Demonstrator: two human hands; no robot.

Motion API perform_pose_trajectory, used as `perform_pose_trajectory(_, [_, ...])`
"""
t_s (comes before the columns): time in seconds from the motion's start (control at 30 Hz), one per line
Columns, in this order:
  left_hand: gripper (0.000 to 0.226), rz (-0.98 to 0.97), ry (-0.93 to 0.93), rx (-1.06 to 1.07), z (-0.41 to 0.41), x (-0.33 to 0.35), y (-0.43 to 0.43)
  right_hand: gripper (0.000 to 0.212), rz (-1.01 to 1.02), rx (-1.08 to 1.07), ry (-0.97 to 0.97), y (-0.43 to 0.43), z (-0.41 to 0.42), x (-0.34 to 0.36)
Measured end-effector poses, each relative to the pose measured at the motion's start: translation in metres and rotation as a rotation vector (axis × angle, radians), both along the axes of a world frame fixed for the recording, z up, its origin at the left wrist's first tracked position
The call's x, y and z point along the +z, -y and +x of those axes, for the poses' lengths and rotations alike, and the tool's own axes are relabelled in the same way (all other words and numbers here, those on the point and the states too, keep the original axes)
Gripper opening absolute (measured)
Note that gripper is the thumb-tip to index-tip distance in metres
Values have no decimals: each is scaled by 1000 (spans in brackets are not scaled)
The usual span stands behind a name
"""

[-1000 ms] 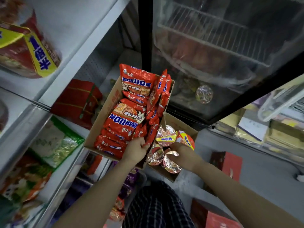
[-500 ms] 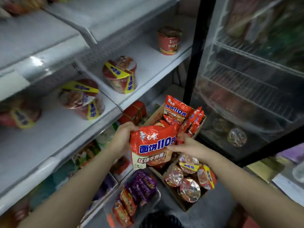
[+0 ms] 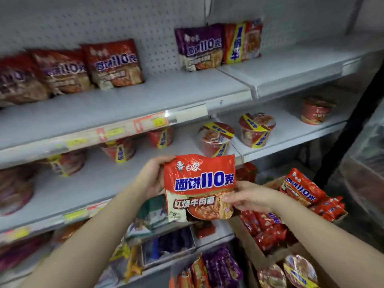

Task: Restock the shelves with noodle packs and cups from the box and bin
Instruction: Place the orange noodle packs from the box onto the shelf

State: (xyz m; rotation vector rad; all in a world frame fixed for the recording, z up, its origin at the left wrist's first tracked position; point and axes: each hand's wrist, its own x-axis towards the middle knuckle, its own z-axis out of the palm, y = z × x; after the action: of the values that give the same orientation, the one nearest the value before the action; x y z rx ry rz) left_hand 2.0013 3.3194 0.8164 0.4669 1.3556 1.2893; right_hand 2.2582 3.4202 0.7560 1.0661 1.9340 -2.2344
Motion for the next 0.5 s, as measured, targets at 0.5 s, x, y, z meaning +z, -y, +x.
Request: perform_pose_trajectory(0.5, [78, 73, -441, 99, -176, 25, 256, 74, 110, -20, -353, 161, -226, 79])
